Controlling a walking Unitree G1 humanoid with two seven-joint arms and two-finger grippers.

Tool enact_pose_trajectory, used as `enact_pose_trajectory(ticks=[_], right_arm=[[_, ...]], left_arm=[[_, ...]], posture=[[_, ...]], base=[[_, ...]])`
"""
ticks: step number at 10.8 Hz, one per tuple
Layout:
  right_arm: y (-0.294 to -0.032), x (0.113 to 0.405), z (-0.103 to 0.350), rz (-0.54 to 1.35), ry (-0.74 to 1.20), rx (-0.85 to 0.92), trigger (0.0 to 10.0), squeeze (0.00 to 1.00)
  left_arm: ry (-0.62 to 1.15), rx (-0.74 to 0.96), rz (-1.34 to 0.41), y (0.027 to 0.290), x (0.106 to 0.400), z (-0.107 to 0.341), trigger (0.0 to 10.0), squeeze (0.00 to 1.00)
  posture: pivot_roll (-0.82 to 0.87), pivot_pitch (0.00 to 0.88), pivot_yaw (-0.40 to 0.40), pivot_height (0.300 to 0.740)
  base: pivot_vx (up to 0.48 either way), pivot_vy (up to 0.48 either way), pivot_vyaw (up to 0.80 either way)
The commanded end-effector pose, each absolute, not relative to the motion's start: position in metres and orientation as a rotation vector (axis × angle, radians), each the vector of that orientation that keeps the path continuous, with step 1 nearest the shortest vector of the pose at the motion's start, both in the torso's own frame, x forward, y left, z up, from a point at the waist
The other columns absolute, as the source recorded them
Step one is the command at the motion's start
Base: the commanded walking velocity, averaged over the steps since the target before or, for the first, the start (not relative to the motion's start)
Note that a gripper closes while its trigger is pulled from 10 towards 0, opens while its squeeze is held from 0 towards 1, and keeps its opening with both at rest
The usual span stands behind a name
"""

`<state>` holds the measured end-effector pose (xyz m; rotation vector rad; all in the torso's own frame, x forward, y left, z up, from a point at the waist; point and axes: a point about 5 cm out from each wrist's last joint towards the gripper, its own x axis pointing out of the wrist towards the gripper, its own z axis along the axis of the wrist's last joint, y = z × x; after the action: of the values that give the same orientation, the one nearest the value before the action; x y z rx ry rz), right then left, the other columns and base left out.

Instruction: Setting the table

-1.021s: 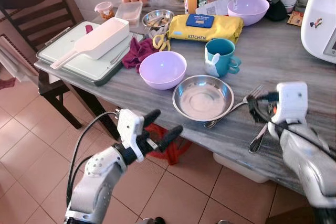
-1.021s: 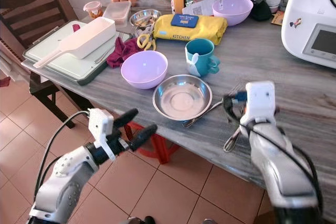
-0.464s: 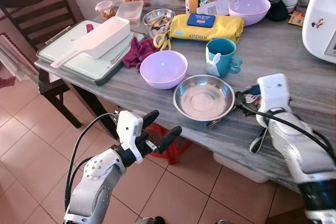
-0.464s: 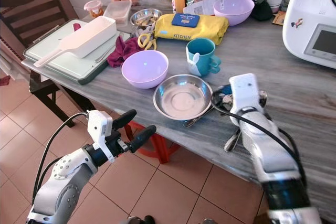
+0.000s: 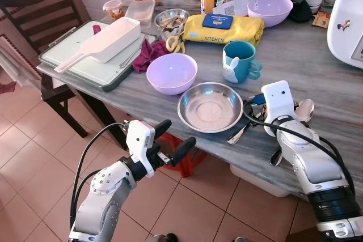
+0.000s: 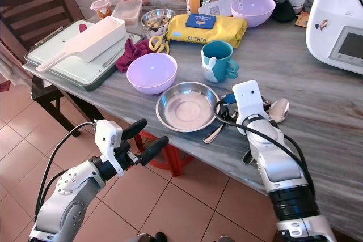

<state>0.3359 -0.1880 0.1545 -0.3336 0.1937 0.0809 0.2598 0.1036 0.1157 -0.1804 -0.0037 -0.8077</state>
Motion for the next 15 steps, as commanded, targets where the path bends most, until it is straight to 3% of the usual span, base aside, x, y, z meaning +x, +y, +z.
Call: enact_pose_trajectory(ticks=[1, 6, 15], right_arm=[[-0.187, 0.335, 0.152, 0.091, 0.193, -0.352, 10.0, 1.00], [-0.180, 0.332, 0.148, 0.123, 0.192, -0.342, 10.0, 1.00], [-0.185, 0.299, 0.128, 0.247, 0.241, -0.385, 10.0, 1.00]], left_arm=[[-0.001, -0.157, -0.801, 0.105, 0.258, 0.116, 10.0, 0.00], [-0.007, -0.143, -0.801, 0.104, 0.261, 0.117, 10.0, 0.00], [-0.009, -0.136, -0.812, 0.101, 0.264, 0.119, 10.0, 0.00]], posture=[[-0.08, 0.163, 0.148, 0.740], [-0.08, 0.156, 0.144, 0.740], [-0.10, 0.150, 0.159, 0.740]], base=[[0.000, 0.000, 0.00], [0.000, 0.000, 0.00], [0.000, 0.000, 0.00]])
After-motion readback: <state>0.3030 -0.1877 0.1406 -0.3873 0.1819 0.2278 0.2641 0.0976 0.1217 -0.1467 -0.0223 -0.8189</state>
